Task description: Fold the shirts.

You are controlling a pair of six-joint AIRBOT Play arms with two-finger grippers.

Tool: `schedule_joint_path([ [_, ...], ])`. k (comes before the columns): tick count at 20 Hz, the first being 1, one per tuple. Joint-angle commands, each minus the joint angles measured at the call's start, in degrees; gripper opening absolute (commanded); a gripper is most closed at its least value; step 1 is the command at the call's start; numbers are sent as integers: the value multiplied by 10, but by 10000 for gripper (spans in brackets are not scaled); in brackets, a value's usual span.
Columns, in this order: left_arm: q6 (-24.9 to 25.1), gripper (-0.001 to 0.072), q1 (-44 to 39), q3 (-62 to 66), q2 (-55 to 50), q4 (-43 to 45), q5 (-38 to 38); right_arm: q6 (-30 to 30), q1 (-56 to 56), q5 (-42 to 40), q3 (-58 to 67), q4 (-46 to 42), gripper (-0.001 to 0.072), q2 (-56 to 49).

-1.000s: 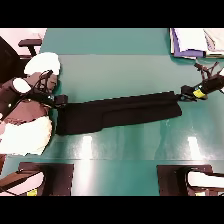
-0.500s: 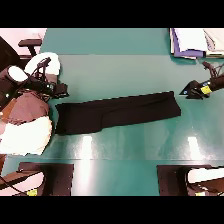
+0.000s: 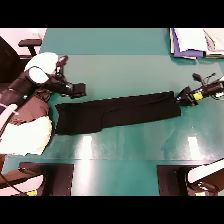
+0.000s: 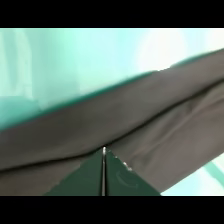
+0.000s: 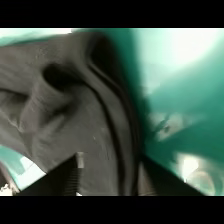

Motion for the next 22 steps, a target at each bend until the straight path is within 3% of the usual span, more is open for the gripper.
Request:
schedule_joint_path([
  [1, -17, 26, -60, 2, -47, -41, 57, -33, 38, -2, 0, 9, 295, -21],
  [3, -17, 26, -89, 16, -91, -50, 71, -45, 51, -2, 0, 10, 18, -3],
  [7, -17, 26, -139, 85, -188, -64, 61, -34, 52, -17, 0, 13, 16, 100],
  [12, -18, 26, -180, 175, -259, -70, 61, -27, 70, -23, 0, 186, 16, 226],
  [22, -17, 26, -203, 226, -305, -61, 40, -26, 220, -94, 1, 250, 16, 318],
])
